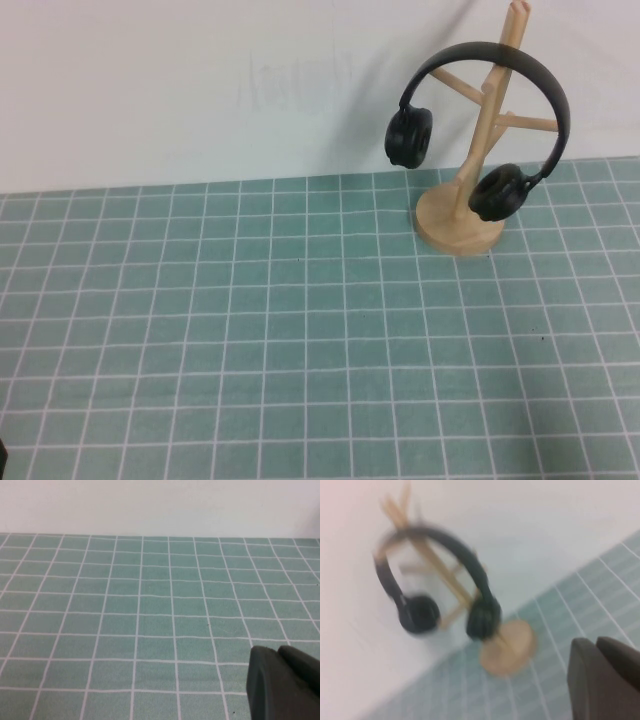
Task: Take out the headphones from the headphone stand
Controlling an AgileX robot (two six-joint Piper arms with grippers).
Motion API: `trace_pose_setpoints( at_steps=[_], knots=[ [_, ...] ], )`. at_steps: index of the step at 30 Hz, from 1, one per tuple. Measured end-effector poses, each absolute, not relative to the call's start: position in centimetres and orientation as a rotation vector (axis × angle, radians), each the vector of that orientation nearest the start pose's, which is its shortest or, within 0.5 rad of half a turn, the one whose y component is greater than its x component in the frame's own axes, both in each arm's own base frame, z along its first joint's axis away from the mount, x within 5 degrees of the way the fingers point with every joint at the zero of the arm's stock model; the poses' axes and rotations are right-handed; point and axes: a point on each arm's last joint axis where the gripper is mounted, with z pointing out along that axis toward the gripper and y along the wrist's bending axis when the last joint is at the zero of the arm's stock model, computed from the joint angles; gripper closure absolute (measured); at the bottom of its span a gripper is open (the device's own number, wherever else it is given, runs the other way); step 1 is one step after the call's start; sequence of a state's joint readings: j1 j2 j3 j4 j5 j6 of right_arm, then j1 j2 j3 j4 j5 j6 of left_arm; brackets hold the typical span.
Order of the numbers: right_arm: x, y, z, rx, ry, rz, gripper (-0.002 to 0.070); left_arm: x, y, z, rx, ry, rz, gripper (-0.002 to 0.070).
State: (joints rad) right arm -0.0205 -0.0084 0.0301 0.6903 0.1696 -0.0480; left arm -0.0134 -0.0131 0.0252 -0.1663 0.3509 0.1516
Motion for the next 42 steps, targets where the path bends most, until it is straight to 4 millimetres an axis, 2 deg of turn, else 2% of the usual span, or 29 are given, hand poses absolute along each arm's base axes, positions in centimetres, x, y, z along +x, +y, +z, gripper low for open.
trace_pose_setpoints(
  at_steps=[5,8,12,15,20,22,26,29,34,38,42],
  knots=[
    [5.7,0.8,19.5,0.565,1.537,0.669,0.0685,5.3,-0.6,17.4,0.048,1.841,-0.065,0.0678],
    [5.5,1.4,19.8,0.561,1.578,0.746,0.0684,5.3,-0.6,17.4,0.048,1.841,-0.065,0.0678],
    [5.3,2.5,22.6,0.45,1.701,0.778,0.0684,5.3,-0.6,17.4,0.048,1.841,-0.065,0.0678],
    [6.1,3.1,25.0,0.347,1.89,0.734,0.0684,5.3,-0.6,17.4,0.048,1.841,-0.065,0.0678],
    [9.0,3.1,27.8,0.18,2.282,0.578,0.0684,5.3,-0.6,17.4,0.048,1.841,-0.065,0.0678],
    [10.4,2.8,28.8,0.121,2.382,0.493,0.0683,5.3,-0.6,17.4,0.048,1.841,-0.065,0.0678],
    [13.6,2.1,30.1,0.032,2.509,0.364,0.0682,5.3,-0.6,17.4,0.048,1.841,-0.065,0.0678],
    [16.2,2.4,30.7,-0.027,2.55,0.343,0.0682,5.3,-0.6,17.4,0.048,1.841,-0.065,0.0678],
    [19.8,5.7,31.6,-0.256,2.586,0.315,0.0682,5.3,-0.6,17.4,0.048,1.841,-0.065,0.0678],
    [22.1,9.3,31.7,-0.462,2.581,0.093,0.0682,5.3,-0.6,17.4,0.048,1.841,-0.065,0.0678],
    [24.0,12.7,32.0,-0.62,2.479,-0.147,0.0657,5.3,-0.6,17.4,0.048,1.841,-0.065,0.0678]
  ],
)
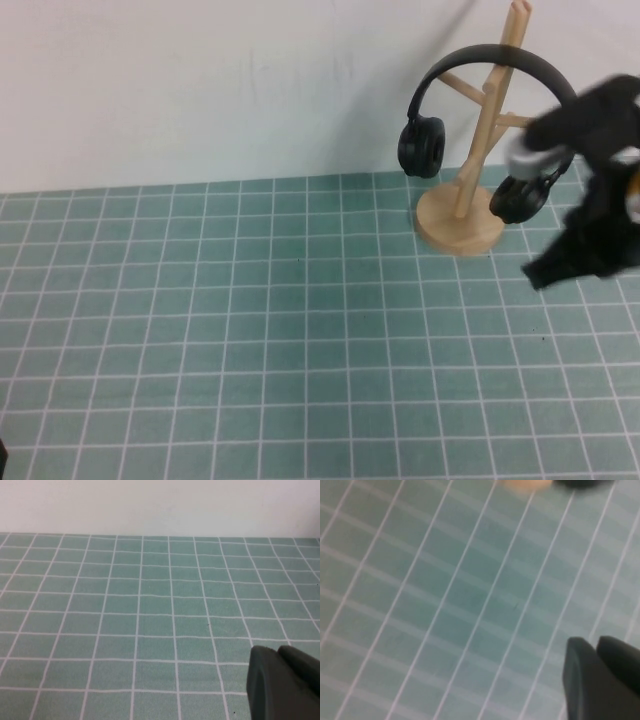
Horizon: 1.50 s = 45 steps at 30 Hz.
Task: Take out the headphones from the headphone stand
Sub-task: Pick up the headphones from the headphone stand
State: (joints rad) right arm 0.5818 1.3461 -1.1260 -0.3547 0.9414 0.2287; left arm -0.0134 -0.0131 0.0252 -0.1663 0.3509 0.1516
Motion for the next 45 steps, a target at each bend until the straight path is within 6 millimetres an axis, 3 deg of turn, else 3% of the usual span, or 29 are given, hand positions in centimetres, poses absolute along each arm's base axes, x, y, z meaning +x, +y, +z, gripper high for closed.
trace_pose_setpoints(
  at_steps=[3,10,13,18,30,40,45],
  knots=[
    [25.2,13.9,32.6,-0.658,2.417,-0.225,0.058,5.3,-0.6,17.4,0.048,1.841,-0.065,0.0678],
    [28.4,14.7,34.3,-0.718,2.183,-0.42,0.0262,5.3,-0.6,17.4,0.048,1.841,-0.065,0.0678],
    [29.9,15.2,34.5,-0.741,2.085,-0.457,0.0209,5.3,-0.6,17.4,0.048,1.841,-0.065,0.0678],
    [32.8,15.1,34.0,-0.733,2.033,-0.548,0.019,5.3,-0.6,17.4,0.048,1.841,-0.065,0.0678],
    [38.9,13.5,30.6,-0.697,2.076,-0.64,0.0188,5.3,-0.6,17.4,0.048,1.841,-0.065,0.0678],
    [41.5,13.7,29.4,-0.758,2.008,-0.665,0.0198,5.3,-0.6,17.4,0.048,1.841,-0.065,0.0678],
    [41.7,13.6,29.3,-0.756,2.007,-0.667,0.0307,5.3,-0.6,17.4,0.048,1.841,-0.065,0.0678]
  ],
)
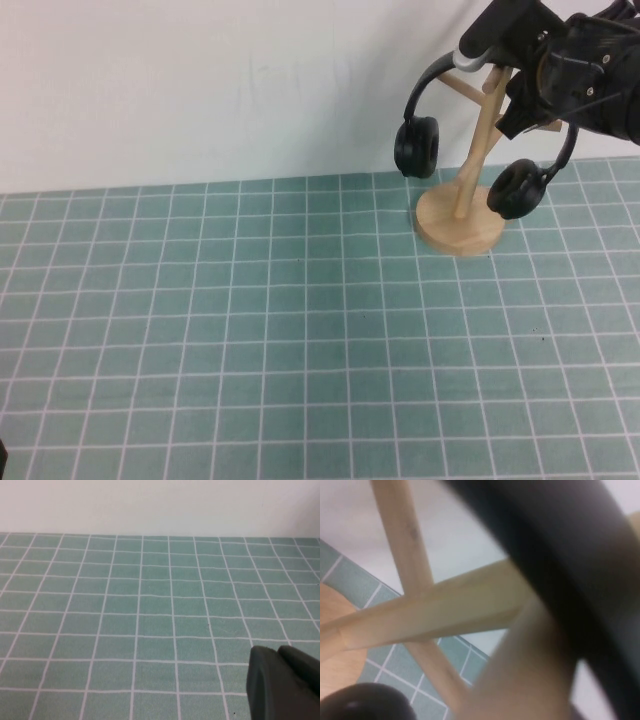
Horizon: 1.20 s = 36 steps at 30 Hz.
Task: Take out the headphones from the headphone stand
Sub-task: Pick up the headphones from the headphone stand, then place the headphones on the table
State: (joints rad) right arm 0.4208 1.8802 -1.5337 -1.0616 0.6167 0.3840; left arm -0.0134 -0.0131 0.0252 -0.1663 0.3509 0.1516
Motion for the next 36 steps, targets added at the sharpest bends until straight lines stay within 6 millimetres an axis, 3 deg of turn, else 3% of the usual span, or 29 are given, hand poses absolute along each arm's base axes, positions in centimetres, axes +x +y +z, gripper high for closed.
trace_pose_setpoints(
  at_steps=[9,12,19,25,30,33,36],
  knots=[
    [41.7,13.6,29.3,-0.761,2.005,-0.669,0.0584,5.3,-0.6,17.4,0.048,1.841,-0.065,0.0678],
    [41.7,13.6,29.3,-0.76,2.006,-0.675,0.0626,5.3,-0.6,17.4,0.048,1.841,-0.065,0.0678],
    [40.6,14.3,30.0,-0.761,2.02,-0.727,0.0628,5.3,-0.6,17.4,0.048,1.841,-0.065,0.0678],
    [37.6,14.9,33.3,-0.692,2.041,-0.765,0.0629,5.3,-0.6,17.4,0.048,1.841,-0.065,0.0678],
    [33.7,15.5,36.3,-0.679,2.099,-0.723,0.0629,5.3,-0.6,17.4,0.048,1.841,-0.065,0.0678],
    [30.9,16.8,37.3,-0.774,2.155,-0.585,0.0629,5.3,-0.6,17.4,0.048,1.841,-0.065,0.0678],
    [28.5,19.3,36.7,-0.939,2.238,-0.334,0.0629,5.3,-0.6,17.4,0.048,1.841,-0.065,0.0678]
  ],
)
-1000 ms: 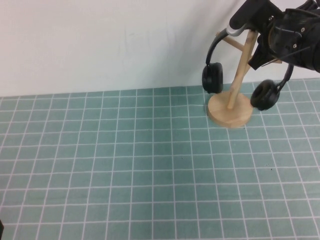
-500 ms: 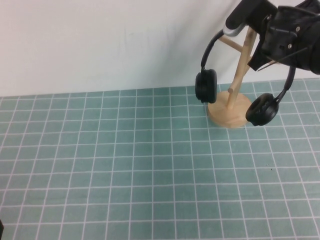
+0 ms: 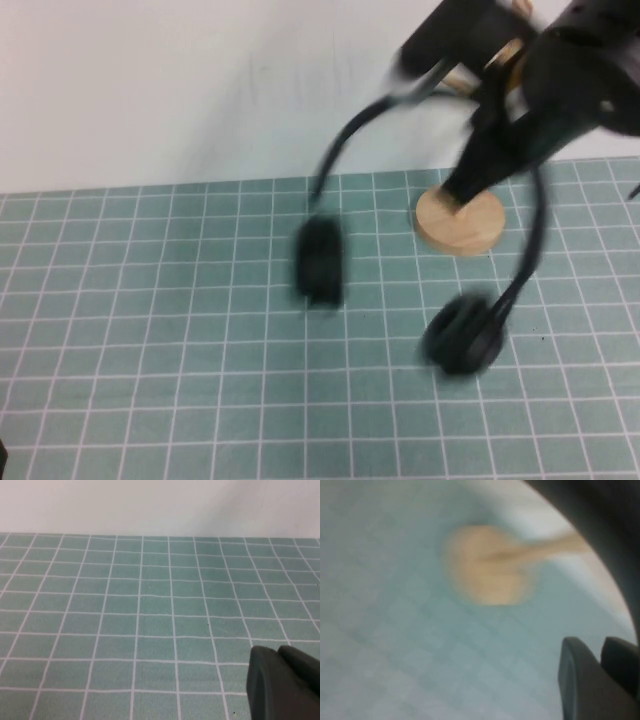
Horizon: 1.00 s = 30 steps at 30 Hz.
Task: Take out the headphones from the headphone stand
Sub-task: Place the headphones on the table
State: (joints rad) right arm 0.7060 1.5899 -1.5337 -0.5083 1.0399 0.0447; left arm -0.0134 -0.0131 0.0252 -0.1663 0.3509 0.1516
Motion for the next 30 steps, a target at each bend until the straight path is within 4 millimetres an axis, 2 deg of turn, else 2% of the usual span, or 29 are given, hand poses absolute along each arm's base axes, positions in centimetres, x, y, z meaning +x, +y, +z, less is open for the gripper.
trace_pose_setpoints(
  at_steps=[3,5,12,15,22,30],
  knots=[
    [27.4,21.5,35.1,-1.056,2.321,-0.116,0.0629,5.3,-0.6,17.4,0.048,1.841,-0.065,0.0678],
    [27.7,22.8,33.3,-1.102,2.38,-0.047,0.0629,5.3,-0.6,17.4,0.048,1.841,-0.065,0.0678],
    [30.8,26.4,23.8,-1.22,2.553,-0.026,0.0629,5.3,-0.6,17.4,0.048,1.841,-0.065,0.0678],
    [31.9,27.7,20.5,-1.269,2.613,-0.02,0.0629,5.3,-0.6,17.4,0.048,1.841,-0.065,0.0678],
    [35.1,30.3,17.0,-1.328,2.647,-0.038,0.0629,5.3,-0.6,17.4,0.048,1.841,-0.065,0.0678],
    [37.1,30.8,14.0,-1.32,2.706,-0.076,0.0629,5.3,-0.6,17.4,0.048,1.841,-0.065,0.0678]
  ],
)
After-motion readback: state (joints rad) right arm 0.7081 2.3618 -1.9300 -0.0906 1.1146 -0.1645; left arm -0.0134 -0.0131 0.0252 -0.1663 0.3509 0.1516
